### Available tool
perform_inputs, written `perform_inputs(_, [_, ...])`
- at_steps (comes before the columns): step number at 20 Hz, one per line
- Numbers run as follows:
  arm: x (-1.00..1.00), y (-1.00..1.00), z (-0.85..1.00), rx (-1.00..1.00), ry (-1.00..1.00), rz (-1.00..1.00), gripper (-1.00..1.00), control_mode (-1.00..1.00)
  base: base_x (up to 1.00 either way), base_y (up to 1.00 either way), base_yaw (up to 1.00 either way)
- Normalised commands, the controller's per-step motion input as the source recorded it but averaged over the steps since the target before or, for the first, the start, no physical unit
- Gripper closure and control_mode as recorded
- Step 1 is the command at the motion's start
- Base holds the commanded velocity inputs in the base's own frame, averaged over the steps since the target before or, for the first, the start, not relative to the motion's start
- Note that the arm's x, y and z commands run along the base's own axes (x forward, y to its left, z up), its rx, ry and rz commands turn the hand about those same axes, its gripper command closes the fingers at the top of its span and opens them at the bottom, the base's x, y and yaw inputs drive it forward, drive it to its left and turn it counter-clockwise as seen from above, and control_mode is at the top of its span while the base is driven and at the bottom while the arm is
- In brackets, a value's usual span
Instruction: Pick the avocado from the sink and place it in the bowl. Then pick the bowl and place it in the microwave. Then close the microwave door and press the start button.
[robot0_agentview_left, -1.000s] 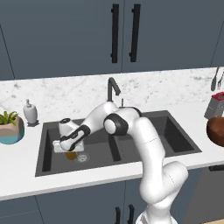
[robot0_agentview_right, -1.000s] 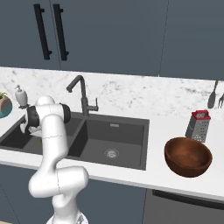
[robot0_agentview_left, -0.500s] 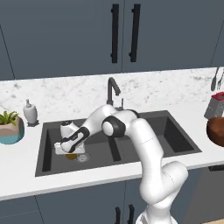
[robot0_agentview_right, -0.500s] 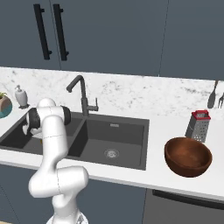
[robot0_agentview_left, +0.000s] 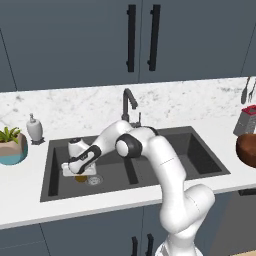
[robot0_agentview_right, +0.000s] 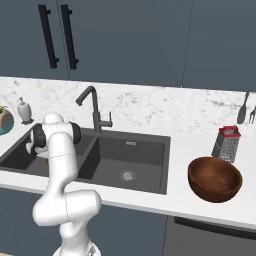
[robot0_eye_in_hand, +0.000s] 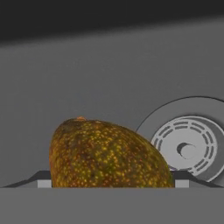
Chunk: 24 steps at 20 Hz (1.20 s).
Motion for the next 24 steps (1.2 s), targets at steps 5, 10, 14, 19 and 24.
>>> perform_inputs(5, [-0.36,-0.05,0.53,0.05,-0.03,0.00,1.00,-1.00,0.00,0.00,0.00])
perform_inputs(10, [-0.61,-0.02,0.99,0.04,-0.17,0.00,1.00,-1.00,0.00,0.00,0.00])
perform_inputs(14, [-0.62,0.00,1.00,0.00,-0.18,0.00,1.00,-1.00,0.00,0.00,0.00])
perform_inputs(19, [-0.55,0.00,1.00,0.00,-0.21,0.00,1.00,-1.00,0.00,0.00,0.00])
perform_inputs(24, [-0.61,0.00,1.00,0.00,-0.19,0.00,1.00,-1.00,0.00,0.00,0.00])
